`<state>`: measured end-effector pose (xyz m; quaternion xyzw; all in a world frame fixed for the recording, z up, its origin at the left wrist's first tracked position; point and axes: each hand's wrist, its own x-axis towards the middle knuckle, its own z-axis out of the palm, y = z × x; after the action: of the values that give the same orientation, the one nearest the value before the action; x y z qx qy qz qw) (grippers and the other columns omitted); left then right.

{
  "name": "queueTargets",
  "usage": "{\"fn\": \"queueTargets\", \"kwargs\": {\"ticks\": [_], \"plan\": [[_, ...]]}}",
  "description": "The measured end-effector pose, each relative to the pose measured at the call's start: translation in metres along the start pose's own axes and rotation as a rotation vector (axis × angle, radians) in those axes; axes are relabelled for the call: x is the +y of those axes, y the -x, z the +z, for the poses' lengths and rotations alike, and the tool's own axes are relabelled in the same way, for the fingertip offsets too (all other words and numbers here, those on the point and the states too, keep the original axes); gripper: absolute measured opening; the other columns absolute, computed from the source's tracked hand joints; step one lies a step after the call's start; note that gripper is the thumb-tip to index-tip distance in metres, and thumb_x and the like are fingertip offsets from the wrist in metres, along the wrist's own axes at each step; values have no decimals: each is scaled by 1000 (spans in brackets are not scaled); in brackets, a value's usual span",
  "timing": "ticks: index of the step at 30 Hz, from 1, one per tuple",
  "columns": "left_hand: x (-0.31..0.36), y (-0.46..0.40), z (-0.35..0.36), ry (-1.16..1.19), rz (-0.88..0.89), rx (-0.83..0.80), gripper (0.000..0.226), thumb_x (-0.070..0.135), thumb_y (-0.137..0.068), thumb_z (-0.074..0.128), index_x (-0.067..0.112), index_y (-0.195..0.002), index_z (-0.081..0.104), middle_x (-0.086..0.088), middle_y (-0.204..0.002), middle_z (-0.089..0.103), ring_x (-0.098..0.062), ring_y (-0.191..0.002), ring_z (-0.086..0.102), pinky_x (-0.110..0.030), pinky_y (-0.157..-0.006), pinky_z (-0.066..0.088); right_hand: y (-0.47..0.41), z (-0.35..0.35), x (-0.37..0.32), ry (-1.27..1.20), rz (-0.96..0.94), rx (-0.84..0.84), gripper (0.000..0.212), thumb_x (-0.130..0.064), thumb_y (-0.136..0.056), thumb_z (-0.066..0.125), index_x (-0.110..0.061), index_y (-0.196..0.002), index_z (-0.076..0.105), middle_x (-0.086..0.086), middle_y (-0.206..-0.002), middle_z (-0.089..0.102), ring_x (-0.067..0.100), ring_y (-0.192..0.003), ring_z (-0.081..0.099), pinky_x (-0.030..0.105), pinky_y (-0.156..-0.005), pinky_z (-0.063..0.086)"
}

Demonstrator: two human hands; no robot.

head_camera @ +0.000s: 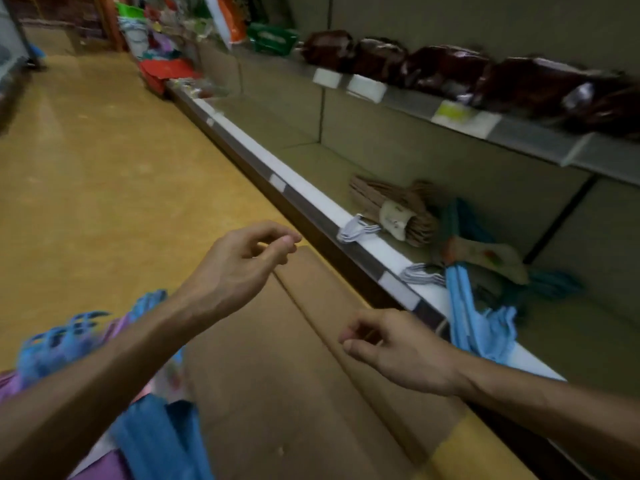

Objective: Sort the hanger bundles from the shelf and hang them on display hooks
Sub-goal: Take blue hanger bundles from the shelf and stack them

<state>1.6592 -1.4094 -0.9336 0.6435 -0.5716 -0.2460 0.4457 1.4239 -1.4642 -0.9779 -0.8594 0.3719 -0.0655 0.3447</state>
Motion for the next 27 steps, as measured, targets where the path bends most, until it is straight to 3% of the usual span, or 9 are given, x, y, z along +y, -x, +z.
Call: {"fn": "queueTargets", "kwargs": {"ticks": [3,7,12,14,16,18,20,24,27], "plan": [[16,-15,32,80,31,-19,17,33,-98,55,36,-104,70,12,-101,71,-6,-94,69,-34,-84,56,20,-26,35,-116,83,180,4,-34,-93,65,-33,-95,69,-14,-88,69,0,-86,64,22,-78,54],[31,-35,78,112,59,-99,17,31,-98,54,37,-107,68,19,-100,70,-2,-93,68,-23,-76,55,36,-56,83,-202,235,369,6,-28,-92,66,-32,-90,69,-18,-85,70,0,-76,66,19,-65,50],[34,-55,134,132,3,-230,18,31,-100,51,37,-108,66,13,-100,68,-3,-92,66,-23,-72,57,36,-107,150,-52,499,624,6,-30,-93,63,-24,-92,64,-7,-84,68,12,-81,66,30,-69,50],[33,-60,154,136,-19,-269,17,30,-100,52,35,-109,65,7,-102,68,-4,-90,67,-24,-74,58,32,-123,178,-14,687,580,21,-35,-93,61,-14,-97,62,7,-92,67,26,-89,65,33,-71,48],[32,-64,171,127,-21,-299,16,29,-99,53,34,-109,64,6,-105,67,-4,-90,67,-27,-76,59,27,-127,197,-148,792,514,33,-43,-93,62,-15,-110,63,10,-107,66,28,-98,65,32,-74,50],[32,-68,182,114,-21,-319,16,31,-99,53,36,-110,63,9,-105,67,-2,-90,67,-27,-78,58,23,-125,207,-329,813,511,26,-50,-90,65,-24,-96,64,4,-92,67,19,-77,67,24,-57,52],[32,-72,190,98,-18,-327,16,31,-100,52,37,-111,62,10,-105,66,1,-89,67,-28,-80,58,17,-125,214,-384,869,520,31,-48,-86,71,-22,-76,58,2,-67,60,13,-48,56,18,-38,40],[34,-76,203,105,-38,-340,15,32,-99,53,37,-110,62,9,-105,65,-5,-90,68,-34,-83,59,0,-129,219,-445,975,524,30,-32,-82,80,-18,-76,55,2,-66,57,12,-50,50,14,-29,30],[36,-79,209,109,-37,-338,15,31,-99,54,34,-110,63,10,-104,66,-4,-88,68,-34,-81,59,-4,-131,221,-478,1040,433,27,-21,-85,77,-13,-75,54,5,-67,54,14,-50,47,18,-32,33]]}}
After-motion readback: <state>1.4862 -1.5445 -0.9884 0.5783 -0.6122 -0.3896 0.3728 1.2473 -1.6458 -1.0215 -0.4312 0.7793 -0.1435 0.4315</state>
